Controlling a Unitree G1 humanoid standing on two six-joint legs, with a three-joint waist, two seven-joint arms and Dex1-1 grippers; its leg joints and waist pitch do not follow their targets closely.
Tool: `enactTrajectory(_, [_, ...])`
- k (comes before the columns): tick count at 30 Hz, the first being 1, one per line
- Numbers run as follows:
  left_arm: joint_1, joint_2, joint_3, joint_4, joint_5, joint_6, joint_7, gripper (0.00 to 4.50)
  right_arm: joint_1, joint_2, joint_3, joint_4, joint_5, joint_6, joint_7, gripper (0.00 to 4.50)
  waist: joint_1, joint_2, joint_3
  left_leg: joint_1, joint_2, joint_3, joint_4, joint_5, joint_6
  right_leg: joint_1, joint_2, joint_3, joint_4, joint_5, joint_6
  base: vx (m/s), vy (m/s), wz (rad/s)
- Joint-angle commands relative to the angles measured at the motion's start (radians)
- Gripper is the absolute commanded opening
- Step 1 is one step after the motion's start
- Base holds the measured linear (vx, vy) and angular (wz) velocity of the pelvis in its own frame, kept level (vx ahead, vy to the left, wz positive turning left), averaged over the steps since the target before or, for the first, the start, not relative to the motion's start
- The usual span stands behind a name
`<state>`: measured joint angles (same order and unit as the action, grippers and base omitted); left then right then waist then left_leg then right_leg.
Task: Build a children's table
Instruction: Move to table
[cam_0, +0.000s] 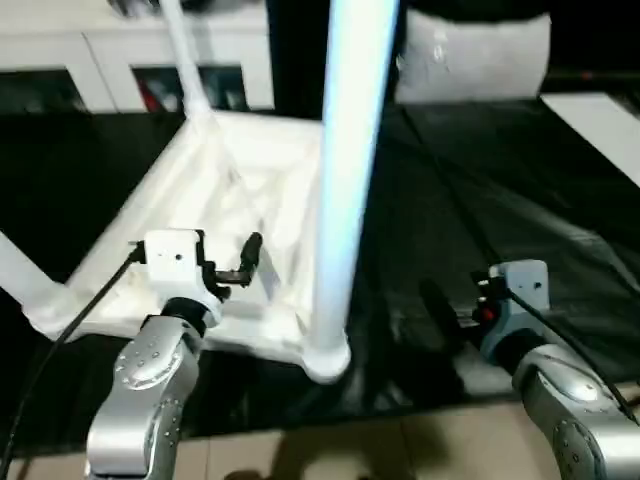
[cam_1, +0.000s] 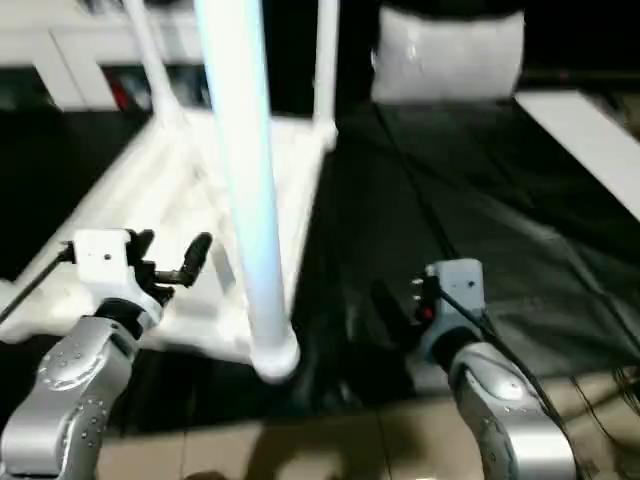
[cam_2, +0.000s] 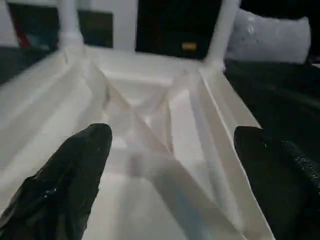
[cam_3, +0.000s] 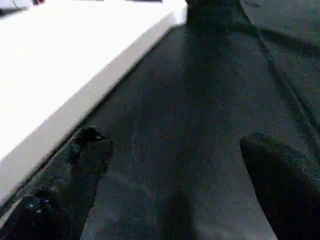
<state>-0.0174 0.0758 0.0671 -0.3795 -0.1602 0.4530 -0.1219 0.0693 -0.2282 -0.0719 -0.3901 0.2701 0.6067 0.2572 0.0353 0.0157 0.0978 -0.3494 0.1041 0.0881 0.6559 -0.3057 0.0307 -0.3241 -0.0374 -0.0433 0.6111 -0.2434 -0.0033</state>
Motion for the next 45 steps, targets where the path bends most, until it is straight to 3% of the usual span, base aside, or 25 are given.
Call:
enactTrajectory(1, [-0.004, 0.013, 0.013, -0.004, 0.005, 0.004, 0.004, 4.37, -0.004, 0.011, 0.009, -0.002, 0.007, -0.004, -0.008, 4.5, 0.006, 0.012, -0.028, 0.007, 0.082, -0.016, -0.106, -0.017, 0.017, 0.036, -0.083, 0.036, -0.128, -0.495, -0.222, 0.125, 0.061, -0.05])
enactTrajectory(2, [-0.005, 0.013, 0.014, -0.005, 0.005, 0.006, 0.005, 4.37, -0.005, 0.011, 0.01, 0.001, 0.006, -0.005, -0.008, 4.5, -0.037, 0.026, -0.028, 0.047, 0.125, -0.073, -0.151, -0.194, 0.027, 0.0, -0.018, -0.003, -0.055, -0.374, -0.181, 0.146, 0.085, 0.02])
enactTrajectory(3, [-0.005, 0.01, 0.018, -0.005, 0.001, 0.005, 0.005, 4.37, -0.008, 0.008, 0.015, 0.005, 0.002, -0.01, -0.004, 4.5, -0.045, 0.033, -0.032, 0.09, 0.146, -0.093, -0.16, -0.277, 0.037, -0.035, -0.019, 0.001, -0.018, -0.295, -0.17, 0.154, 0.06, 0.05])
enactTrajectory(4, [0.003, 0.011, 0.024, -0.01, -0.011, 0.005, -0.004, 4.37, -0.002, 0.007, 0.021, 0.002, -0.002, -0.017, -0.001, 4.5, -0.062, 0.025, -0.059, 0.129, 0.166, -0.134, -0.154, -0.151, 0.133, -0.06, -0.034, -0.001, 0.035, -0.093, -0.123, 0.154, 0.06, 0.05])
enactTrajectory(5, [0.006, 0.012, 0.029, -0.011, -0.015, 0.004, -0.009, 4.37, 0.001, 0.006, 0.024, 0.0, -0.003, -0.019, 0.0, 4.5, -0.071, 0.016, -0.076, 0.141, 0.161, -0.146, -0.106, 0.216, 0.295, -0.105, -0.054, 0.015, 0.05, 0.04, -0.05, 0.138, 0.03, 0.04])
enactTrajectory(6, [-0.003, 0.02, 0.053, -0.002, -0.046, -0.009, -0.035, 4.37, 0.004, 0.0, 0.025, -0.003, -0.003, -0.033, 0.01, 4.5, -0.055, -0.01, -0.082, 0.108, 0.12, -0.108, -0.047, 0.546, 0.348, -0.11, -0.102, 0.054, 0.006, 0.192, -0.03, 0.123, 0.008, 0.08])
enactTrajectory(7, [-0.008, 0.025, 0.058, 0.002, -0.055, -0.014, -0.041, 4.37, 0.003, -0.001, 0.023, -0.003, -0.004, -0.036, 0.013, 4.5, -0.048, -0.026, -0.093, 0.065, 0.066, -0.069, -0.013, 0.639, 0.299, -0.069, -0.119, 0.073, -0.007, 0.356, -0.052, 0.123, 0.008, 0.08])
enactTrajectory(8, [-0.022, 0.059, 0.053, 0.015, -0.06, -0.017, -0.078, 4.37, -0.009, -0.009, 0.019, 0.013, -0.007, -0.048, 0.024, 4.5, -0.038, -0.045, -0.099, -0.031, 0.01, -0.035, -0.009, 0.661, 0.213, 0.025, -0.116, 0.106, 0.024, 0.705, -0.089, 0.164, -0.022, 0.07])
enactTrajectory(9, [-0.03, 0.079, 0.046, 0.023, -0.06, -0.017, -0.099, 4.37, -0.02, -0.016, 0.016, 0.028, -0.01, -0.057, 0.032, 4.5, -0.031, -0.047, -0.094, -0.054, 0.018, -0.033, -0.029, 0.597, 0.169, 0.039, -0.124, 0.104, 0.024, 0.824, -0.082, 0.199, -0.033, 0.02])
enactTrajectory(10, [-0.035, 0.101, 0.039, 0.033, -0.055, -0.015, -0.12, 4.37, -0.029, -0.026, 0.018, 0.043, -0.017, -0.074, 0.043, 4.5, -0.021, -0.041, -0.112, -0.05, 0.027, -0.028, -0.037, 0.494, 0.094, 0.054, -0.106, 0.095, 0.039, 0.965, -0.089, 0.199, -0.033, 0.02])
enactTrajectory(11, [-0.042, 0.121, 0.033, 0.043, -0.05, -0.009, -0.136, 4.37, -0.037, -0.037, 0.022, 0.052, -0.025, -0.089, 0.054, 4.5, -0.026, -0.03, -0.098, -0.044, 0.043, -0.03, -0.056, 0.416, 0.032, 0.048, -0.094, 0.075, 0.032, 0.899, -0.12, 0.165, -0.023, 0.02])
enactTrajectory(12, [-0.051, 0.139, 0.032, 0.054, -0.046, 0.003, -0.147, 4.37, -0.043, -0.046, 0.028, 0.057, -0.027, -0.092, 0.068, 4.5, -0.024, -0.022, -0.093, -0.025, 0.061, -0.033, -0.065, 0.34, -0.01, 0.036, -0.088, 0.064, 0.011, 0.715, -0.15, 0.059, -0.019, 0.0])
enactTrajectory(16, [-0.079, 0.202, 0.036, 0.071, -0.068, 0.031, -0.224, 4.37, -0.064, -0.067, 0.058, 0.071, -0.025, -0.105, 0.105, 4.5, -0.019, -0.01, -0.068, 0.002, 0.097, -0.032, -0.098, 0.068, -0.022, 0.02, -0.111, 0.067, -0.034, 0.148, -0.268, 0.015, -0.005, 0.0])
enactTrajectory(19, [-0.082, 0.258, 0.009, 0.067, -0.072, 0.049, -0.284, 4.37, -0.084, -0.074, 0.078, 0.082, -0.028, -0.119, 0.123, 4.5, -0.011, -0.012, -0.07, 0.006, 0.102, -0.021, -0.106, -0.014, -0.02, 0.016, -0.114, 0.07, -0.041, 0.021, -0.275, -0.054, 0.002, 0.02])
enactTrajectory(21, [-0.083, 0.268, 0.005, 0.065, -0.076, 0.053, -0.294, 4.37, -0.087, -0.075, 0.08, 0.085, -0.026, -0.121, 0.128, 4.5, -0.005, -0.01, -0.059, 0.009, 0.105, -0.016, -0.12, -0.144, -0.045, 0.005, -0.115, 0.073, -0.056, -0.167, -0.253, -0.083, 0.004, 0.03])
enactTrajectory(23, [-0.113, 0.34, -0.008, 0.073, -0.101, 0.087, -0.369, 4.37, -0.116, -0.079, 0.084, 0.107, -0.024, -0.124, 0.149, 4.5, -0.002, -0.013, -0.056, 0.016, 0.106, -0.016, -0.122, -0.198, -0.065, -0.002, -0.118, 0.076, -0.064, -0.237, -0.239, -0.038, 0.003, 0.02])
enactTrajectory(28, [-0.189, 0.537, -0.017, 0.12, -0.155, 0.134, -0.619, 4.37, -0.157, -0.09, 0.073, 0.161, 0.015, -0.139, 0.212, 4.5, 0.005, 0.006, -0.062, 0.012, 0.097, -0.019, -0.13, -0.204, -0.086, -0.009, -0.115, 0.08, -0.057, -0.234, -0.207, 0.0, 0.0, 0.0])
enactTrajectory(30, [-0.19, 0.607, -0.019, 0.139, -0.191, 0.131, -0.737, 4.37, -0.158, -0.105, 0.079, 0.164, 0.014, -0.167, 0.24, 4.5, 0.01, 0.05, -0.072, 0.009, 0.094, -0.023, -0.125, -0.147, -0.087, -0.005, -0.114, 0.078, -0.041, -0.121, -0.233, 0.0, 0.0, 0.0])
enactTrajectory(31, [-0.19, 0.607, -0.019, 0.139, -0.191, 0.131, -0.737, 4.37, -0.158, -0.105, 0.079, 0.164, 0.014, -0.167, 0.24, 4.5, 0.003, 0.029, -0.076, 0.013, 0.093, -0.013, -0.122, -0.126, -0.08, -0.009, -0.106, 0.074, -0.048, -0.077, -0.239, 0.0, 0.0, 0.0])
enactTrajectory(34, [-0.204, 0.683, -0.063, 0.162, -0.205, 0.119, -0.86, 4.37, -0.158, -0.13, 0.075, 0.147, 0.044, -0.155, 0.301, 4.5, 0.005, 0.027, -0.085, -0.001, 0.089, -0.005, -0.111, 0.009, -0.023, 0.009, -0.113, 0.075, -0.037, 0.059, -0.273, 0.0, 0.0, 0.0])
enactTrajectory(35, [-0.204, 0.685, -0.065, 0.162, -0.206, 0.119, -0.864, 4.37, -0.158, -0.131, 0.075, 0.146, 0.046, -0.155, 0.303, 4.5, 0.007, 0.02, -0.085, -0.001, 0.087, -0.002, -0.11, 0.03, -0.008, 0.01, -0.113, 0.075, -0.039, 0.064, -0.274, 0.0, 0.0, 0.0])
enactTrajectory(37, [-0.221, 0.732, -0.098, 0.168, -0.225, 0.125, -0.955, 4.37, -0.159, -0.162, 0.069, 0.143, 0.07, -0.15, 0.36, 4.5, 0.014, 0.025, -0.093, -0.001, 0.09, 0.0, -0.104, 0.095, 0.024, 0.007, -0.113, 0.071, -0.031, 0.097, -0.282, 0.0, 0.0, 0.0])
enactTrajectory(38, [-0.224, 0.76, -0.118, 0.165, -0.229, 0.128, -1.004, 4.37, -0.159, -0.187, 0.074, 0.152, 0.075, -0.158, 0.4, 4.5, 0.016, 0.009, -0.098, -0.004, 0.089, 0.004, -0.099, 0.152, 0.043, 0.006, -0.11, 0.07, -0.023, 0.165, -0.288, 0.0, 0.0, 0.0])
enactTrajectory(41, [-0.22, 0.808, -0.16, 0.17, -0.195, 0.095, -1.065, 4.37, -0.162, -0.223, 0.082, 0.178, 0.086, -0.174, 0.464, 4.5, 0.019, 0.003, -0.089, -0.007, 0.094, 0.005, -0.103, 0.12, 0.066, -0.001, -0.111, 0.066, -0.029, 0.124, -0.291, 0.0, 0.0, 0.0])
enactTrajectory(45, [-0.256, 0.809, -0.229, 0.215, -0.124, 0.018, -1.098, 4.37, -0.191, -0.262, 0.104, 0.203, 0.098, -0.181, 0.555, 4.5, 0.019, 0.013, -0.077, 0.0, 0.102, 0.004, -0.116, -0.015, 0.034, -0.008, -0.113, 0.069, -0.042, -0.043, -0.298, 0.0, 0.0, 0.0])
